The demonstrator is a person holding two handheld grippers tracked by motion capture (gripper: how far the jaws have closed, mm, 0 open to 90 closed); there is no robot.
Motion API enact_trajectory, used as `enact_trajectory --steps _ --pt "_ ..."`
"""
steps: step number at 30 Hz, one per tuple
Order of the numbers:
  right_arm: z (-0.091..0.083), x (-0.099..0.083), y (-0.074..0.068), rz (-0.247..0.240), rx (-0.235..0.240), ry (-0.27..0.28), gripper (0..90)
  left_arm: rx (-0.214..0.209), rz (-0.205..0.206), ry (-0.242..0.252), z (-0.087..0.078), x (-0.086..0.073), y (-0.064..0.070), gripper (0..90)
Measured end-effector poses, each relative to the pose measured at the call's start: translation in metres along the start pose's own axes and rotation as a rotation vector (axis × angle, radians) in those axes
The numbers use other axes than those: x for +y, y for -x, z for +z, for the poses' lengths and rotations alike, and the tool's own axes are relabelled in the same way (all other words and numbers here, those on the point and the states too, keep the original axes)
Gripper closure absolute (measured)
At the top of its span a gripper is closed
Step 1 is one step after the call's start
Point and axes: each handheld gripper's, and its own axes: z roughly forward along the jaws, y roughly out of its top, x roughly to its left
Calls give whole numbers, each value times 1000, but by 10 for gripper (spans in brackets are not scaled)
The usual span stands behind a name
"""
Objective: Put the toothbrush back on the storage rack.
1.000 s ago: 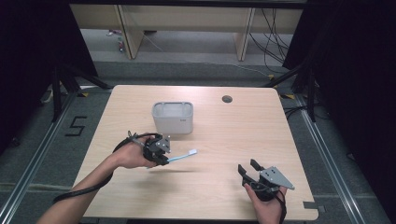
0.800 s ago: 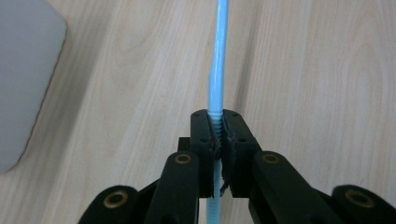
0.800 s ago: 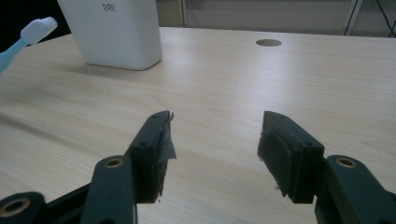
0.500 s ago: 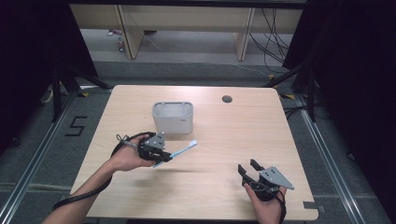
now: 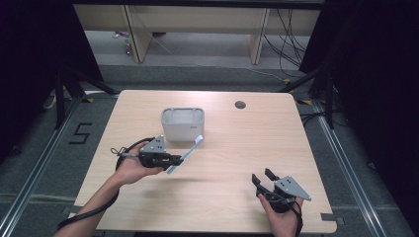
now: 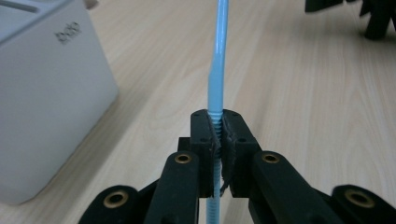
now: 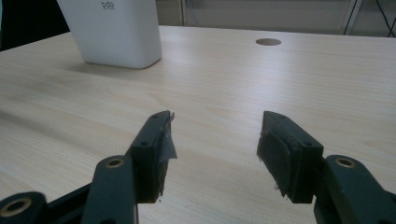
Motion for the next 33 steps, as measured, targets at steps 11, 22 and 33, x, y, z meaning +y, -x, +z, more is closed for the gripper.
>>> enact_trajectory --steps 11,22,33 --pt "1 0 -1 13 13 -6 448 100 -67 146 -8 -9 1 836" --pt "0 0 -3 33 9 -10 448 107 -134 225 -9 -20 -5 836" --pt "0 0 0 11 13 -5 448 196 -193 313 -15 -26 -7 836"
